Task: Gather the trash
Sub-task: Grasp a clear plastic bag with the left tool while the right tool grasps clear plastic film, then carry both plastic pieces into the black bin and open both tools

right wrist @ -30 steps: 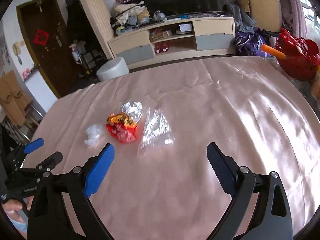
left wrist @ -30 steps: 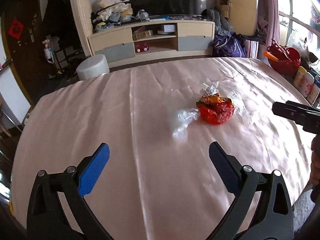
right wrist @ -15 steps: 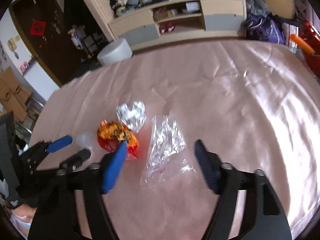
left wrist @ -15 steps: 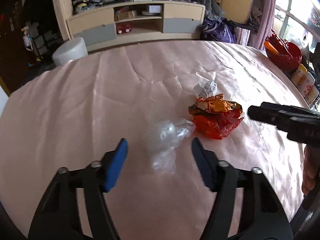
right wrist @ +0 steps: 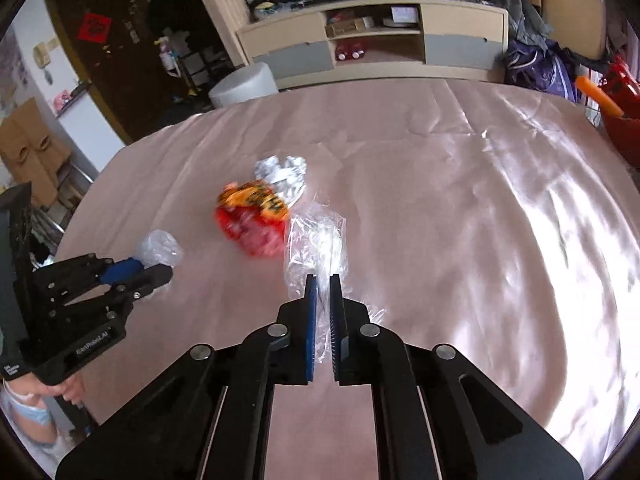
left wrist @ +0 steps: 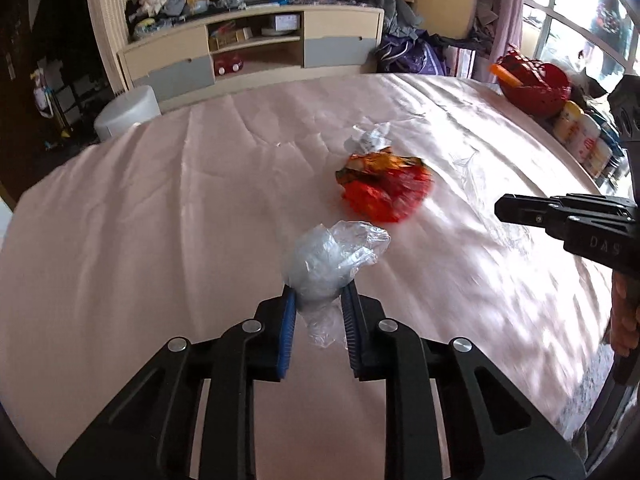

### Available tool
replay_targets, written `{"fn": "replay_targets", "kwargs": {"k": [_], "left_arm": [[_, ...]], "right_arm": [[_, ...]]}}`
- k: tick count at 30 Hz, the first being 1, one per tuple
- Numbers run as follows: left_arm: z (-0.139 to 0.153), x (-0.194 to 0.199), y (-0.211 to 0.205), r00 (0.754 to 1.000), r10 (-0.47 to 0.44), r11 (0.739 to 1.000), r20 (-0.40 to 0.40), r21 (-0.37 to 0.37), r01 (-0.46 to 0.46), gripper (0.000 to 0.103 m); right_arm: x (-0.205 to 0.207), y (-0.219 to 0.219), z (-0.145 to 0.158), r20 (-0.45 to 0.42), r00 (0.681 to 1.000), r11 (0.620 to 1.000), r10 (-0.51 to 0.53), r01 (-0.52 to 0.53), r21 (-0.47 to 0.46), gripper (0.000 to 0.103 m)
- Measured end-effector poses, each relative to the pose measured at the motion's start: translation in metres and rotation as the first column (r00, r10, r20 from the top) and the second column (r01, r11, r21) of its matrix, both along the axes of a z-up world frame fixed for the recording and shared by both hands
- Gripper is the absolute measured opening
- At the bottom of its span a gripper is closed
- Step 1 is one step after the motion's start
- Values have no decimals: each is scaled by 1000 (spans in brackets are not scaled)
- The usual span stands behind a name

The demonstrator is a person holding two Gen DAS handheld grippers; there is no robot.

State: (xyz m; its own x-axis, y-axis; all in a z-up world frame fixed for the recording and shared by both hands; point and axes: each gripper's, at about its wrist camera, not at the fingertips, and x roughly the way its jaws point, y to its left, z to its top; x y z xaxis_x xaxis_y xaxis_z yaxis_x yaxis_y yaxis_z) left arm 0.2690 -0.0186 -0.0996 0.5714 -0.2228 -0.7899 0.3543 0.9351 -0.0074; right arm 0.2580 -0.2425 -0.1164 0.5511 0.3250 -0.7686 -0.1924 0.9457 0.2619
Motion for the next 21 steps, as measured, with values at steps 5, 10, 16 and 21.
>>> {"fn": "replay_targets", "kwargs": {"k": [5, 10, 16, 21], "left_arm": [[29, -55, 6, 998, 2, 1000, 55, -17, -1, 20], [52, -111, 6, 995, 25, 999, 95, -26, -22, 20], [60, -175, 10, 995, 36, 996, 88, -79, -30, 20], [51, -220, 4, 994, 46, 996, 95, -86, -38, 20]], "right_arm": [[-48, -4, 27, 64, 998, 1000, 13, -13, 3, 7], [-109, -1, 55, 141, 989, 999, 41, -40, -8, 7], [-173, 5, 68, 195, 978, 997, 73, -71, -19, 7], [-217, 4, 56, 214, 973, 996, 84, -81, -21, 7]]}}
